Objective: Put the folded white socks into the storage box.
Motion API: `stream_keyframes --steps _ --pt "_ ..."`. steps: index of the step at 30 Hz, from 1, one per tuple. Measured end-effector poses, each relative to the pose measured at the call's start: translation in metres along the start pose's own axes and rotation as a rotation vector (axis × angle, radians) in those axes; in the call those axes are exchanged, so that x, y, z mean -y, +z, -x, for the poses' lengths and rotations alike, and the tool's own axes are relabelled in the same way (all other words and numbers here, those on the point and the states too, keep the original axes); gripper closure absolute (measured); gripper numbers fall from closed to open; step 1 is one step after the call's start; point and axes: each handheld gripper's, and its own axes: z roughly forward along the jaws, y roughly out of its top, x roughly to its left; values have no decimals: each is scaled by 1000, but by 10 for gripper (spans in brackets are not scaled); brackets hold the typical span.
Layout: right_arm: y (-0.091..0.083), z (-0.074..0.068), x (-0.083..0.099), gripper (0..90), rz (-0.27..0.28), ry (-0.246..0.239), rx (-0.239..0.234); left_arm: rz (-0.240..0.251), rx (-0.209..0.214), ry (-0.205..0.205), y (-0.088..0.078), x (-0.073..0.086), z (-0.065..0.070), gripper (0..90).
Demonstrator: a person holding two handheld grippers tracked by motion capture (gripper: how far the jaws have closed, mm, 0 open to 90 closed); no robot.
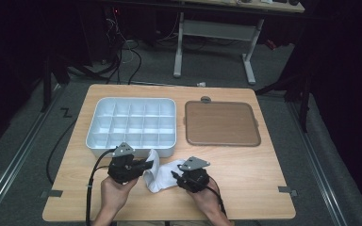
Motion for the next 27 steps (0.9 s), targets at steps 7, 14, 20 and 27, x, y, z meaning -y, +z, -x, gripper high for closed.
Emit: stream_keyframes --steps 7,14,20,27 --pt "-11 39 16 637 -13 73 122 -6 2 5 2 1 3 805" --pt "-7 50 27 703 -63 97 109 -10 2 10 4 2 5 805" --pt "-7 41 36 819 -69 107 79 -17 -3 23 5 3 5 805" --pt "-9 32 38 833 -56 119 62 -19 -4 25 7 4 7 805"
